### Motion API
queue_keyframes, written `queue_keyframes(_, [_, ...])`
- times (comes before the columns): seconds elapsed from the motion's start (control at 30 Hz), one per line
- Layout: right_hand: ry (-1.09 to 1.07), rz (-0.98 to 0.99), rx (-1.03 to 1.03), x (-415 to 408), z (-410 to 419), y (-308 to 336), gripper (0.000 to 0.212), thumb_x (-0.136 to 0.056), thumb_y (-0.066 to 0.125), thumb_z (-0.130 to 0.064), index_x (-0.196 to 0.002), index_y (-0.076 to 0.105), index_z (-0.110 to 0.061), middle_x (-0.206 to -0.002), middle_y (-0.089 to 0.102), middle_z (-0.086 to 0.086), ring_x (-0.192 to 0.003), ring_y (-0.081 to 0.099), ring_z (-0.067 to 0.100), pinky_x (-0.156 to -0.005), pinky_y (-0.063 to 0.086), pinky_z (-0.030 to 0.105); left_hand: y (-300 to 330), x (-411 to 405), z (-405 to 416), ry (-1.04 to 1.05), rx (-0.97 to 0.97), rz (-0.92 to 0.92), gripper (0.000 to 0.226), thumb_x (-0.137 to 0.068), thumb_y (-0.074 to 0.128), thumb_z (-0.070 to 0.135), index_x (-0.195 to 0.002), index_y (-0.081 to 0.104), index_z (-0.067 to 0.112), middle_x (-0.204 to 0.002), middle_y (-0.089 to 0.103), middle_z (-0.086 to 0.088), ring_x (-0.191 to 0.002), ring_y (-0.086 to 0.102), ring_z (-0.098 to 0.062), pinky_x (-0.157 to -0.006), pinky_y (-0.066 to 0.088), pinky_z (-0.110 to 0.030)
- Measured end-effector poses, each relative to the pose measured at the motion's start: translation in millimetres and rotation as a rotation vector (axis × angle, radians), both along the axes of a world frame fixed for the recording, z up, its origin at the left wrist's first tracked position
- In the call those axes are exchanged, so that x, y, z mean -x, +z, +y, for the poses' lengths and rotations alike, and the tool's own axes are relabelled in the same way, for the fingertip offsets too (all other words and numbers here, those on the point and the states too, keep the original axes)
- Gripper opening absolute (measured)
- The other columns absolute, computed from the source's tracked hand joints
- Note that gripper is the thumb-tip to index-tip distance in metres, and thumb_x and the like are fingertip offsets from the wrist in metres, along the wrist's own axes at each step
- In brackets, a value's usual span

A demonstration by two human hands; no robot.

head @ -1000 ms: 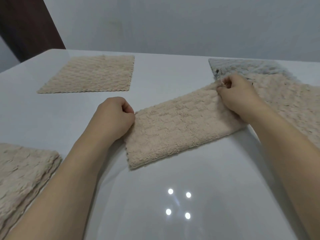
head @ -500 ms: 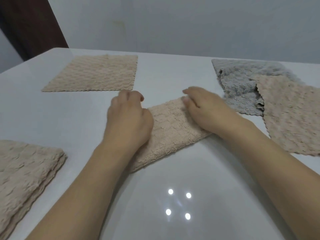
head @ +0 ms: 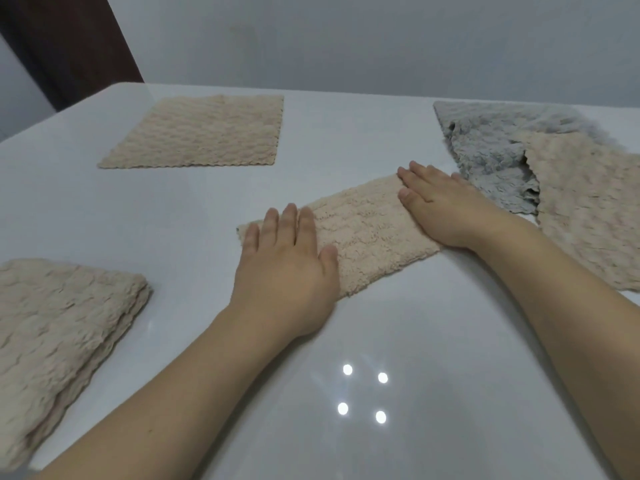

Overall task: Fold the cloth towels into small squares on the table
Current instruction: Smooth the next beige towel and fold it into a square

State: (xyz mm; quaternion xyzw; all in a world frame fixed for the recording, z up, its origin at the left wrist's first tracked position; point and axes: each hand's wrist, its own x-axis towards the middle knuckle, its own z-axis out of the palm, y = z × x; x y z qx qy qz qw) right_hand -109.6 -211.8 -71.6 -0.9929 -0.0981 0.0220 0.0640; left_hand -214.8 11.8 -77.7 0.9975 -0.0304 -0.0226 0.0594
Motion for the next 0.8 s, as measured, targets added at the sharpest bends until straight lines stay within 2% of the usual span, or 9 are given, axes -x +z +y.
queue_keyframes(0.13, [0.0, -0.019, 0.004, 3.0, 2.9, 1.1, 0.054, -0.103, 0.015, -0.042, -0.155, 0.012, -0.025, -0.162, 0.005, -0.003, -0.149, 0.004, 0.017, -0.12, 0.002, 0.042, 15.5, -10.3, -11.6, 0.047, -0.002, 0.025, 0.066, -0.103, 0.014, 0.043, -0.158, 0.0, 0.009, -0.166, -0.004, -0.011, -0.152, -0.007, -0.029, -0.122, -0.006, -0.046])
queue_keyframes(0.23, [-0.003, -0.002, -0.01, 2.9, 1.6, 1.4, 0.054, -0.104, 0.016, -0.041, -0.154, 0.011, -0.025, -0.162, 0.005, -0.004, -0.149, 0.004, 0.016, -0.12, 0.002, 0.041, 21.9, -34.4, -44.8, -0.028, 0.086, -0.097, 0.064, -0.104, 0.02, 0.04, -0.157, 0.006, 0.009, -0.166, 0.005, -0.01, -0.152, -0.001, -0.029, -0.122, -0.003, -0.049])
queue_keyframes(0.3, [-0.007, 0.002, -0.019, 3.0, 1.0, 1.6, 0.053, -0.104, 0.016, -0.041, -0.154, 0.011, -0.025, -0.162, 0.004, -0.004, -0.149, 0.003, 0.016, -0.12, 0.001, 0.041, 16.0, -42.8, -58.5, -0.085, 0.092, -0.079, 0.063, -0.104, 0.02, 0.04, -0.157, 0.007, 0.01, -0.166, 0.005, -0.008, -0.152, 0.0, -0.028, -0.122, -0.002, -0.05])
queue_keyframes(0.4, [0.012, 0.004, -0.021, 2.0, -0.5, 1.1, 0.054, -0.104, 0.015, -0.041, -0.155, 0.01, -0.025, -0.162, 0.004, -0.005, -0.149, 0.002, 0.015, -0.12, 0.0, 0.041, 3.6, -40.6, -43.6, -0.07, 0.056, -0.011, 0.065, -0.104, 0.016, 0.044, -0.158, 0.006, 0.01, -0.166, 0.003, -0.007, -0.152, 0.0, -0.027, -0.122, -0.001, -0.048])
queue_keyframes(0.57, [-0.001, 0.012, -0.025, 2.6, -1.3, 2.5, 0.054, -0.104, 0.015, -0.041, -0.155, 0.011, -0.023, -0.162, 0.004, -0.003, -0.149, 0.002, 0.016, -0.12, -0.001, 0.041, 0.3, -19.2, -3.0, 0.033, 0.022, -0.005, 0.067, -0.103, 0.013, 0.047, -0.158, 0.002, 0.011, -0.166, 0.001, -0.007, -0.153, -0.002, -0.024, -0.123, -0.003, -0.043])
queue_keyframes(0.67, [0.001, -0.114, -0.01, 9.6, 6.6, 7.6, 0.054, -0.104, 0.021, -0.035, -0.154, 0.018, -0.016, -0.162, 0.006, 0.003, -0.149, 0.003, 0.019, -0.12, -0.001, 0.042, -0.3, -11.7, 1.9, 0.071, 0.024, -0.003, 0.066, -0.103, 0.012, 0.046, -0.158, 0.0, 0.011, -0.166, -0.001, -0.005, -0.153, -0.004, -0.023, -0.123, -0.004, -0.044])
queue_keyframes(0.7, [0.002, -0.178, -0.136, 14.7, 15.8, 15.6, 0.052, -0.103, 0.026, -0.03, -0.153, 0.021, -0.013, -0.162, 0.008, 0.004, -0.148, 0.005, 0.018, -0.12, 0.001, 0.039, -0.3, -11.5, 1.5, 0.075, 0.028, -0.008, 0.066, -0.103, 0.012, 0.045, -0.158, 0.0, 0.011, -0.166, -0.001, -0.005, -0.153, -0.004, -0.023, -0.123, -0.004, -0.045])
queue_keyframes(0.73, [-0.019, -0.213, -0.424, 20.6, 29.4, 25.9, 0.05, -0.103, 0.029, -0.026, -0.152, 0.025, -0.013, -0.161, 0.014, 0.002, -0.148, 0.01, 0.015, -0.12, 0.005, 0.035, -0.6, -12.1, 0.8, 0.077, 0.03, -0.017, 0.066, -0.103, 0.012, 0.044, -0.158, 0.001, 0.01, -0.166, -0.001, -0.005, -0.153, -0.003, -0.023, -0.123, -0.004, -0.046])
queue_keyframes(0.8, [-0.134, -0.089, -1.314, 32.4, 61.2, 46.4, 0.044, -0.104, 0.034, -0.024, -0.145, 0.038, -0.01, -0.151, 0.037, 0.001, -0.14, 0.032, 0.013, -0.117, 0.022, 0.029, -1.8, -13.4, 0.0, 0.075, 0.029, -0.031, 0.065, -0.103, 0.013, 0.043, -0.158, 0.002, 0.009, -0.166, 0.001, -0.006, -0.153, -0.002, -0.024, -0.123, -0.003, -0.046])
